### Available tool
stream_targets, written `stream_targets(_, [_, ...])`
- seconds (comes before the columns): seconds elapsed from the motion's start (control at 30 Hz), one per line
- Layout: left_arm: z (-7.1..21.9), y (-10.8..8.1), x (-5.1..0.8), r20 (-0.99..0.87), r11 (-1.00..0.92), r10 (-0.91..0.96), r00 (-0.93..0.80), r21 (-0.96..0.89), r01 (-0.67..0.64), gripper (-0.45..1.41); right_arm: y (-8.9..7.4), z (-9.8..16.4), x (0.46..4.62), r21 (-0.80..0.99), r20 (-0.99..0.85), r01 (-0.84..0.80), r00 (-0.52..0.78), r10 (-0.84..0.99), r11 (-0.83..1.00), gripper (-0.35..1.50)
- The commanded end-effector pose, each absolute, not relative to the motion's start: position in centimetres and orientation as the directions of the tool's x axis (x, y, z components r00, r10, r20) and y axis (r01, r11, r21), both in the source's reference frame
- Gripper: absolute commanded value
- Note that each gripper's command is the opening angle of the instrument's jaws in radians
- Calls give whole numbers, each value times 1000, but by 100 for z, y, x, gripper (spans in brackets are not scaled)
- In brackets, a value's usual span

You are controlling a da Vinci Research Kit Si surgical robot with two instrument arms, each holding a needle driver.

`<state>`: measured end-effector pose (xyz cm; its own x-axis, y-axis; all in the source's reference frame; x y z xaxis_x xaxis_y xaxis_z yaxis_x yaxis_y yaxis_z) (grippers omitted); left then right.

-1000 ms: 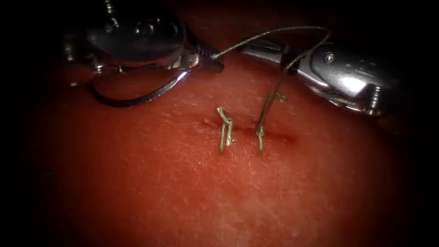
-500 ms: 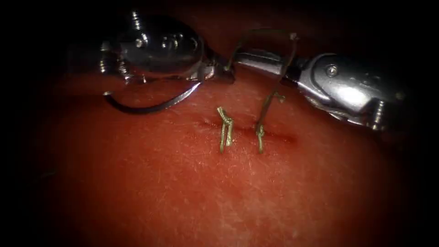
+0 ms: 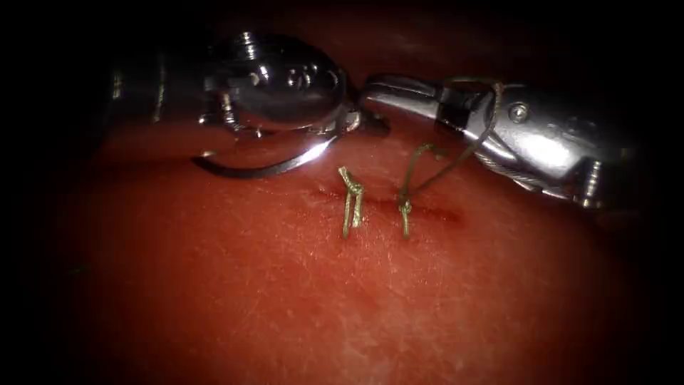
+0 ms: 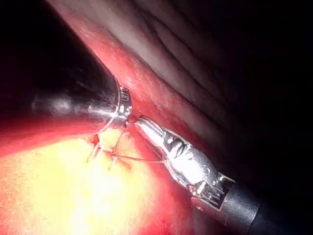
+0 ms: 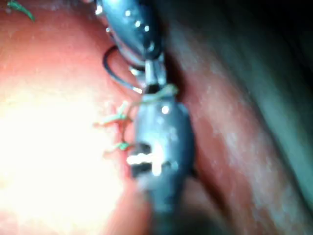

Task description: Wound Closure

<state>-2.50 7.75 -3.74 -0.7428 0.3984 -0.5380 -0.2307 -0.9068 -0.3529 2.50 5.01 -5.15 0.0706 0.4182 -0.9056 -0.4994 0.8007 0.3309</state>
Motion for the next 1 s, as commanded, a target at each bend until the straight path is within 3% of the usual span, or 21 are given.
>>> stream_targets(0.03, [-370, 776, -254, -540, -908, 397, -742, -352, -229, -35, 499, -510, 258, 349, -894, -545, 51, 446, 763, 30])
stream_targets(0.1, [-372, 773, -254, -540, -908, 396, -742, -353, -227, -35, 496, -510, 258, 357, -883, -598, 33, 467, 717, 66])
stream_targets(0.17, [-378, 767, -256, -541, -907, 396, -742, -355, -225, -35, 490, -510, 261, 434, -837, -635, -22, 546, 639, 76])
stream_targets(0.23, [-384, 762, -260, -541, -907, 397, -741, -357, -225, -35, 487, -512, 265, 484, -797, -652, -53, 601, 584, 76])
stream_targets(0.3, [-395, 754, -267, -544, -905, 398, -739, -365, -219, -35, 484, -516, 272, 614, -673, -682, -191, 714, 396, 62])
stream_targets(0.37, [-407, 746, -272, -546, -904, 398, -737, -371, -213, -35, 481, -519, 273, 678, -580, -686, -279, 766, 264, 64])
stream_targets(0.6, [-435, 734, -268, -555, -905, 389, -735, -381, -191, -35, 472, -520, 262, 689, -451, -719, -320, 833, 96, 51])
stream_targets(1.0, [-427, 735, -263, -554, -910, 382, -740, -366, -195, -35, 426, -475, 239, 726, -182, -659, -459, 869, -196, 51])
